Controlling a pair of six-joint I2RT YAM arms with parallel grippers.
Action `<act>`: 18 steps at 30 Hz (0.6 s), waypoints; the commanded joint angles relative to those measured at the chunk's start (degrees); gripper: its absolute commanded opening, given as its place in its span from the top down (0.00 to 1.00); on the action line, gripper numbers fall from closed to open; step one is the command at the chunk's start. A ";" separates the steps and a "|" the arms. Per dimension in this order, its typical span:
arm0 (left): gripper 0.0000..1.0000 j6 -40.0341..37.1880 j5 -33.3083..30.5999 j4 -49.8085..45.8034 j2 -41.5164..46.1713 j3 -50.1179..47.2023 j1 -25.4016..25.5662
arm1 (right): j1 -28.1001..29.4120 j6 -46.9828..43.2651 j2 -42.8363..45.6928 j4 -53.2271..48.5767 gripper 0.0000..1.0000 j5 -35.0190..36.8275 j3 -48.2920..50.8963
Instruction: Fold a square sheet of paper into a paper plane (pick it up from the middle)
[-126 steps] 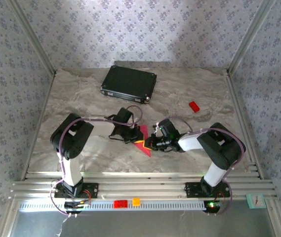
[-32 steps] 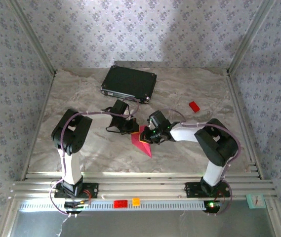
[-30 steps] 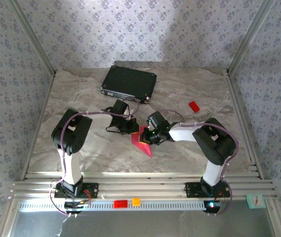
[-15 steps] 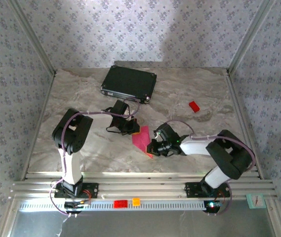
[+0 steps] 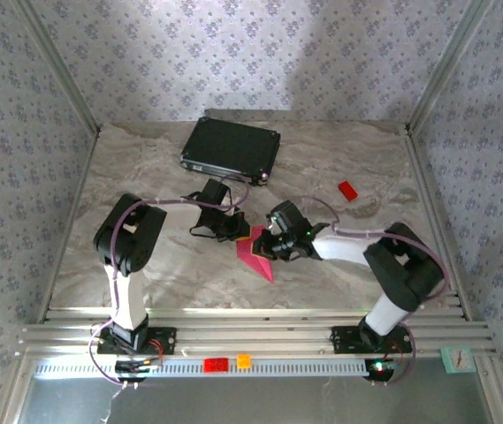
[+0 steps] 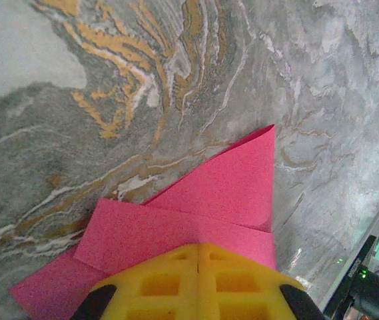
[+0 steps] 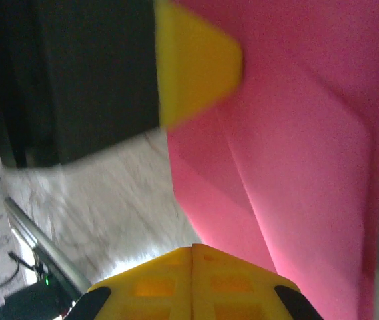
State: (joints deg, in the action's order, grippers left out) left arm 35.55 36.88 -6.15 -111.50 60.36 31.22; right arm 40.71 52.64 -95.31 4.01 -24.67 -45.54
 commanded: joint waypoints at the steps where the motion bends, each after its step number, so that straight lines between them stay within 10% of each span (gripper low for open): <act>1: 1.00 -0.67 -3.84 -1.93 -3.02 -1.51 -0.33 | -0.92 -1.32 -5.25 -1.27 0.91 2.12 -3.42; 18: 1.00 -1.27 -4.10 -2.46 -3.54 -1.36 -0.53 | 1.74 -1.19 7.85 -1.53 0.85 2.03 14.96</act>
State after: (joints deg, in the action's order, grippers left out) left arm 35.38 37.52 -5.78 -111.79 60.36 31.07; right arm 42.17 52.05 -89.69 6.70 -23.29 -33.82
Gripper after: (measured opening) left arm 0.054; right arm 0.150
